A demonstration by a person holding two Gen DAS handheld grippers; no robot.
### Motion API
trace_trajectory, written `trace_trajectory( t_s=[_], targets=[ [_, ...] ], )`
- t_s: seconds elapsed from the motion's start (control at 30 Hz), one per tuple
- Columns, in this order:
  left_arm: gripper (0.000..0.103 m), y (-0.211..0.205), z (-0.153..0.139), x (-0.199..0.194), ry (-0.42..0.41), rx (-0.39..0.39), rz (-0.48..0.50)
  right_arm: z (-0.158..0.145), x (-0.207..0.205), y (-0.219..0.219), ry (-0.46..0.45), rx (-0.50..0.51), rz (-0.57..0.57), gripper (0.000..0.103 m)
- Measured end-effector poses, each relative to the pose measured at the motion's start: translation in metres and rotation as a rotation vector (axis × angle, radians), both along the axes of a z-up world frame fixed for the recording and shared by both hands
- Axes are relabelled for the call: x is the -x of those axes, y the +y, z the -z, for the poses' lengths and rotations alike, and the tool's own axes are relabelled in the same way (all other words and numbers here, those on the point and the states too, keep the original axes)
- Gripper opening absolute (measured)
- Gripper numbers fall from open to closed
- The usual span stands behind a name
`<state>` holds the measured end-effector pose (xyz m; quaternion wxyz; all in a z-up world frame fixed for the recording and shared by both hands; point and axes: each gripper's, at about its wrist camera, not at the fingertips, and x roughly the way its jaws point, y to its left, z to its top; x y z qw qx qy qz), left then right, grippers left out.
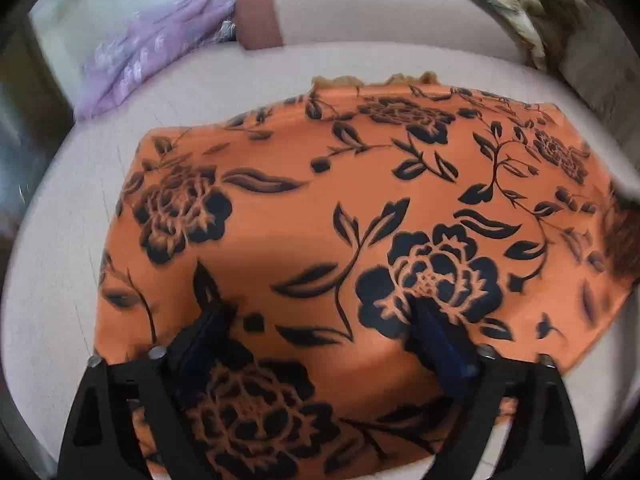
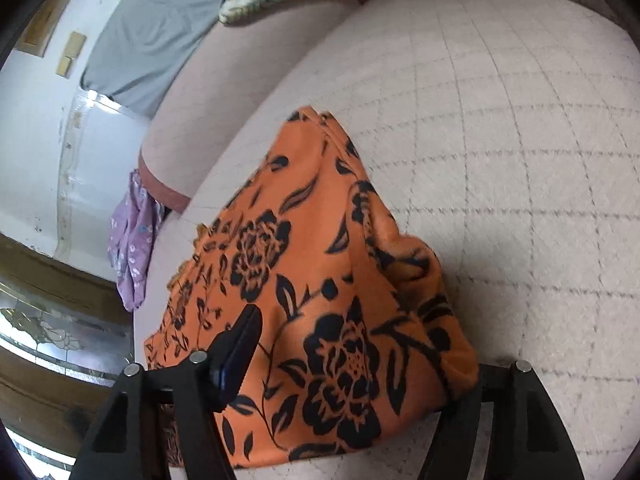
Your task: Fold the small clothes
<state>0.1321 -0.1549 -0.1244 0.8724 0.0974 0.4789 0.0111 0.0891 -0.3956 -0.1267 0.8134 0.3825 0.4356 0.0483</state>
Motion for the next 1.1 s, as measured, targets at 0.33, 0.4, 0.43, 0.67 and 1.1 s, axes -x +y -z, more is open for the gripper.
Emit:
trace_trajectory(
  t_s=[0.33, 0.4, 0.43, 0.67, 1.1],
  targets=[
    [0.099, 0.116, -0.076, 0.033, -0.161, 0.318, -0.219, -0.119, -0.037, 0.115, -0.158, 0.326, -0.200, 0.019],
    [0.099, 0.158, -0.086, 0.057, -0.242, 0.353, -0.327, -0.152, -0.030, 0.167, -0.253, 0.368, -0.285, 0.019],
    [0.099, 0.178, -0.087, 0.068, -0.273, 0.360, -0.391, -0.162, -0.023, 0.199, -0.294, 0.379, -0.344, 0.019],
    [0.097, 0.253, -0.043, 0.084, -0.197, 0.422, -0.622, -0.080, 0.022, 0.393, -0.228, 0.473, -0.775, 0.018],
    [0.097, 0.174, -0.085, 0.058, -0.258, 0.680, -0.151, -0.105, 0.062, 0.235, -0.231, 0.232, -0.391, 0.081]
  ],
)
